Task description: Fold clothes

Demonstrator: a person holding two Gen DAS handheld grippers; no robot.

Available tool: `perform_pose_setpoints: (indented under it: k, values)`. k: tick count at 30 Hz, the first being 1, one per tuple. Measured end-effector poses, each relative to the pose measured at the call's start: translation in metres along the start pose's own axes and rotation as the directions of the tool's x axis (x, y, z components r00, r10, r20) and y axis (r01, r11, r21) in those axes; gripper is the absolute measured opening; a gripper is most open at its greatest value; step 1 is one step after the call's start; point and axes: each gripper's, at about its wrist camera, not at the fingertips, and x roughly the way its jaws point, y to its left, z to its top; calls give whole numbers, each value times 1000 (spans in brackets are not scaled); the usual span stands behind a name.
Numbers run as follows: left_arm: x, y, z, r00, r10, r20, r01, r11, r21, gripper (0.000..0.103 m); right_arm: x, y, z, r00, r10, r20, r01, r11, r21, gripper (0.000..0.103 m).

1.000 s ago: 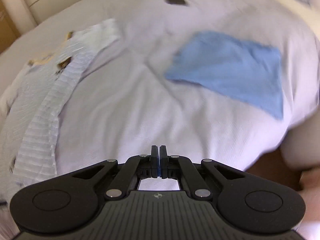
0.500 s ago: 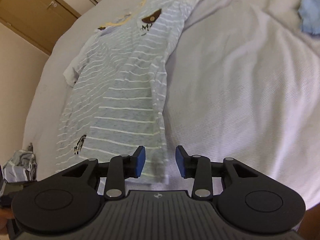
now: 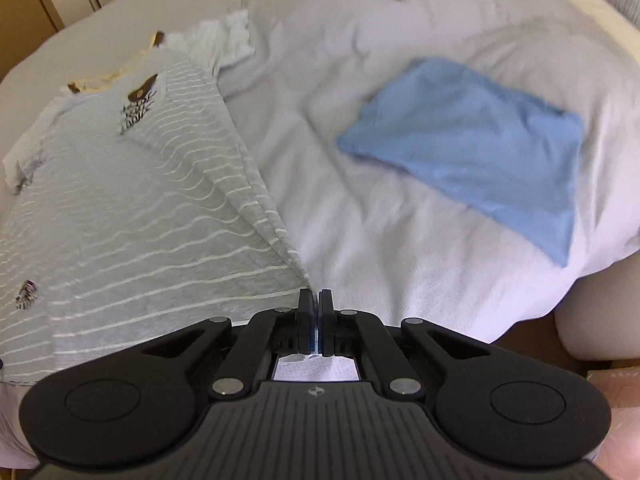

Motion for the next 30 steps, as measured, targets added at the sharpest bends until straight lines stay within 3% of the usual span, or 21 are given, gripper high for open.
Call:
perform_pose_setpoints:
  k: [8, 10, 13, 15, 17, 21, 25, 30]
  values:
    - [-8, 17, -11, 1000, -25, 4, 25, 996, -87, 52, 47, 4, -6, 997, 3, -72, -3, 1000, -4, 0]
    - [-4, 24, -17, 999, -47, -6, 46, 991, -126, 46, 47, 3, -10, 996, 4, -84, -6, 1000, -16, 0]
    - [3, 30, -20, 992, -130, -6, 126, 974, -189, 27, 48, 5, -7, 996, -1, -92, -2, 999, -40, 0]
    - [6, 31, -19, 989, -151, -2, 147, 967, -210, 6, 50, 6, -5, 995, -5, -97, 0, 998, -56, 0]
    - [4, 31, -17, 987, -158, 5, 155, 962, -226, 2, 51, 7, -4, 995, -9, -102, 2, 997, -73, 0]
    - [-30, 29, -21, 969, -245, 30, 245, 941, -233, 1, 47, 5, 2, 994, -33, -102, 20, 992, -122, 0]
    - [-62, 27, -31, 943, -333, 11, 326, 916, -236, 1, 14, -8, 9, 995, -58, -78, 43, 983, -178, 0]
    - [-45, 28, -51, 931, -363, -49, 337, 902, -271, 2, -9, -25, 7, 991, -93, -95, 72, 975, -210, 0]
